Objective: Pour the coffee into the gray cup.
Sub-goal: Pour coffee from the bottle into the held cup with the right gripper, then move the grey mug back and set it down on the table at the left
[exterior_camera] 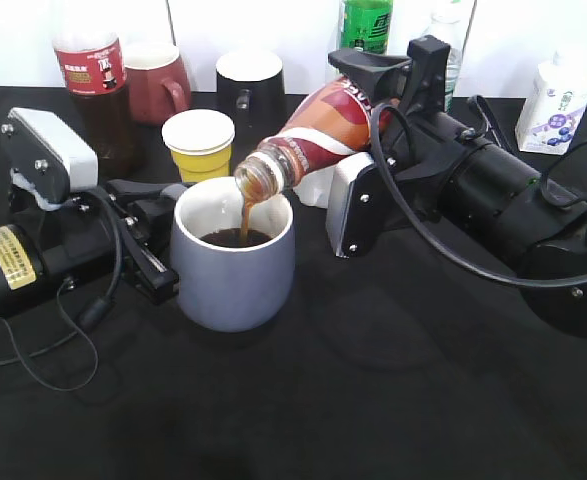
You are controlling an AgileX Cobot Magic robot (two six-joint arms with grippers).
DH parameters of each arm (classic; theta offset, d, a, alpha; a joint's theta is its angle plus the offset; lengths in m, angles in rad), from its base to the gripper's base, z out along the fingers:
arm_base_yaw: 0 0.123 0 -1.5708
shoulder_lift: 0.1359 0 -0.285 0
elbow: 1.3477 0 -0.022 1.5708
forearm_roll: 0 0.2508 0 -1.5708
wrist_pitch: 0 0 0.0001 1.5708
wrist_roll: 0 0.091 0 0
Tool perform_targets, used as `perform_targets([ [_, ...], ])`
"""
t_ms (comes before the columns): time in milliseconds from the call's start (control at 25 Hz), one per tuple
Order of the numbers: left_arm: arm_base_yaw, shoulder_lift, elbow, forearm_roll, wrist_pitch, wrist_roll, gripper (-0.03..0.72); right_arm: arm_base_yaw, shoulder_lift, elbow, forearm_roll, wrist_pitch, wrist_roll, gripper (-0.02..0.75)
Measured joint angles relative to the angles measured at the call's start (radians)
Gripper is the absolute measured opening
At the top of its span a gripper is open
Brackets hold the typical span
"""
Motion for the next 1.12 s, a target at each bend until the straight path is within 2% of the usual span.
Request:
perform_targets([
  [320,0.000,0.000,0.000,0.000,0.000,0.000,0.058,0.000,0.000,0.000,0.000,0.000,0.006,0.532],
  [680,0.000,0.000,0.000,0.000,-0.049,0.003,0.058,0.000,0.000,0.000,0.000,0.005,0.183,0.532],
  [800,0.000,0.000,0.000,0.000,-0.050,0.003,0.058,0.000,0.000,0.000,-0.001,0.006,0.369,0.532],
  [960,0.000,0.000,0.000,-0.011,-0.051,0.003,0.058,0.000,0.000,0.000,0.000,0.008,0.811,0.532],
  [1040,0.000,0.000,0.000,-0.067,-0.052,0.003,0.058,0.000,0.000,0.000,0.000,0.011,1.067,0.532],
  [1120,0.001,0.000,0.000,-0.167,-0.052,0.004,0.058,0.000,0.000,0.000,0.000,0.024,1.178,0.532],
])
